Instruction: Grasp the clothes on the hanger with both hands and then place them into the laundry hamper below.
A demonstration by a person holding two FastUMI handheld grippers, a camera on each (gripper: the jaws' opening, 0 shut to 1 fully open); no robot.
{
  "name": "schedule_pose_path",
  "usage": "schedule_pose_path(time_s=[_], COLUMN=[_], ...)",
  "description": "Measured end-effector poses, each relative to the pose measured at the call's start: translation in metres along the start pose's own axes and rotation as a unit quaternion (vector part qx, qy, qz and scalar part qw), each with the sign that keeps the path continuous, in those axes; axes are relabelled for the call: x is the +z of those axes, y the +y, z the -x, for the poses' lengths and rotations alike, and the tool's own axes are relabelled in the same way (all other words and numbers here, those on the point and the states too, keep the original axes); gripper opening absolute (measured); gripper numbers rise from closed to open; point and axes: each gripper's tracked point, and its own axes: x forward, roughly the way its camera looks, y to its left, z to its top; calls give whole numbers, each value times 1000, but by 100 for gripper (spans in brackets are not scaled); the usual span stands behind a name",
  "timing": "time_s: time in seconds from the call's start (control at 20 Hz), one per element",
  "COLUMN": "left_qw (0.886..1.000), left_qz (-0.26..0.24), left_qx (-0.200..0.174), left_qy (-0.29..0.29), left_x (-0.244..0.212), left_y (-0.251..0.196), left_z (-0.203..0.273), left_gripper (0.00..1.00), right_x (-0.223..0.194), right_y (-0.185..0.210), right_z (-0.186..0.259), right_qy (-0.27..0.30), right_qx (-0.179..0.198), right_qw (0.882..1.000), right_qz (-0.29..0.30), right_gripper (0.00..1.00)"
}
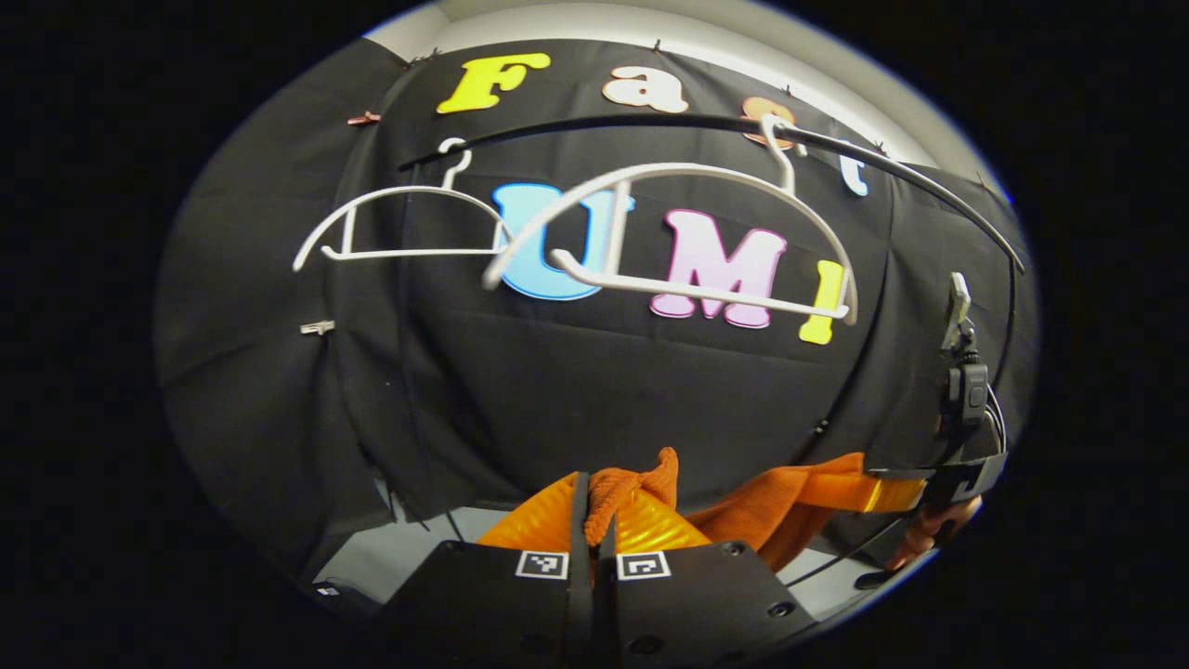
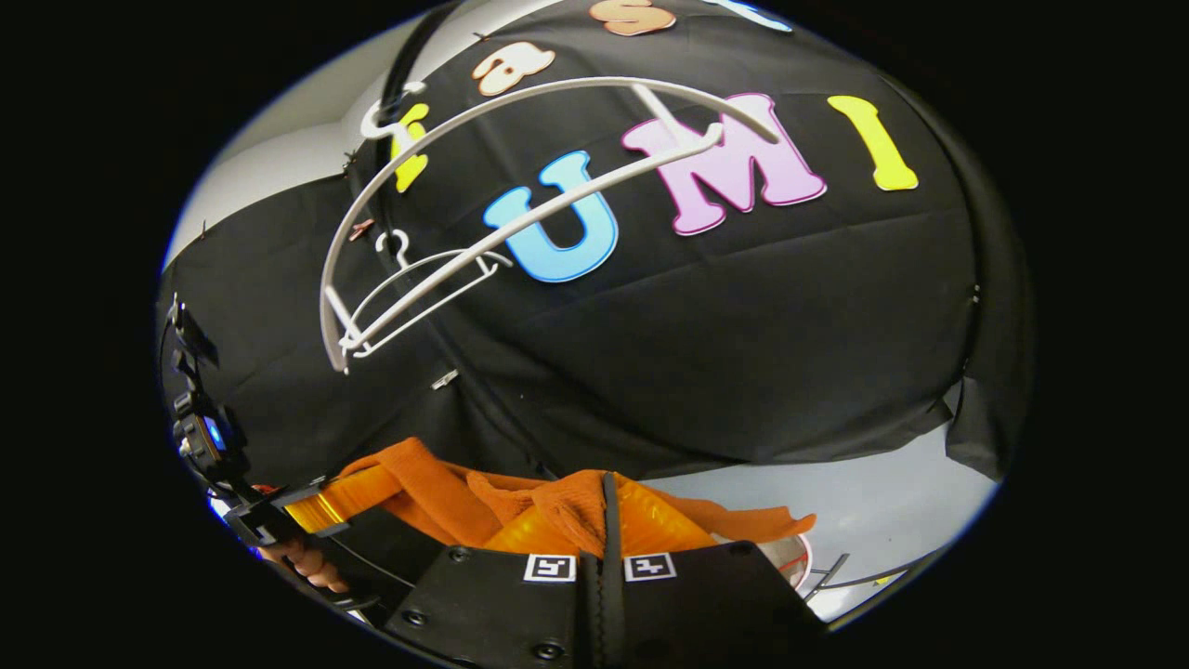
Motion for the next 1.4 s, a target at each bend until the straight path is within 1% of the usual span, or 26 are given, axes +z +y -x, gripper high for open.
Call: schedule_pose_path(time_s=[0.15, 0.2, 0.3, 0.35, 0.4, 0.5, 0.55, 0.65, 0.7, 0.75, 0.8, 0.85, 0.9, 1.0, 1.25, 1.4], left_qw=[999, 998, 998, 997, 996, 995, 996, 996, 996, 997, 997, 997, 997, 997, 993, 988], left_qz=[-13, -11, 9, 18, 24, 34, 37, 43, 40, 35, 33, 34, 35, 39, 33, 36], left_qx=[-40, -49, -59, -61, -65, -72, -72, -71, -69, -67, -67, -64, -61, -58, -35, -23], left_qy=[-15, -22, -35, -44, -50, -53, -48, -36, -28, -20, -8, 6, 20, 45, 103, 147], left_x=[18, 27, 46, 55, 63, 68, 64, 52, 43, 33, 20, 7, -7, -33, -97, -138], left_y=[-39, -46, -54, -57, -60, -63, -63, -65, -66, -65, -64, -61, -57, -53, -34, -27], left_z=[3, 5, 9, 11, 12, 8, 6, -2, -8, -13, -22, -27, -33, -45, -75, -100], left_gripper=[5, 5, 5, 5, 7, 2, 2, 2, 5, 5, 7, 5, 5, 5, 5, 5], right_x=[10, 15, 28, 37, 46, 50, 48, 40, 34, 27, 16, 4, -8, -31, -77, -108], right_y=[34, 41, 54, 58, 60, 58, 54, 44, 37, 30, 19, 10, 2, -16, -72, -96], right_z=[6, 10, 21, 25, 28, 27, 24, 18, 14, 10, 6, 0, -5, -17, -36, -47], right_qy=[-7, -13, -25, -33, -41, -47, -43, -34, -29, -22, -11, 1, 13, 35, 83, 120], right_qx=[29, 34, 36, 35, 35, 36, 32, 21, 14, 5, -4, -14, -21, -40, -101, -133], right_qw=[999, 999, 998, 997, 997, 996, 997, 998, 998, 998, 998, 998, 998, 997, 989, 980], right_qz=[30, 38, 50, 57, 63, 65, 61, 57, 59, 65, 66, 64, 61, 55, 64, 88], right_gripper=[5, 5, 5, 5, 5, 4, 8, 8, 5, 5, 5, 9, 5, 5, 4, 4])
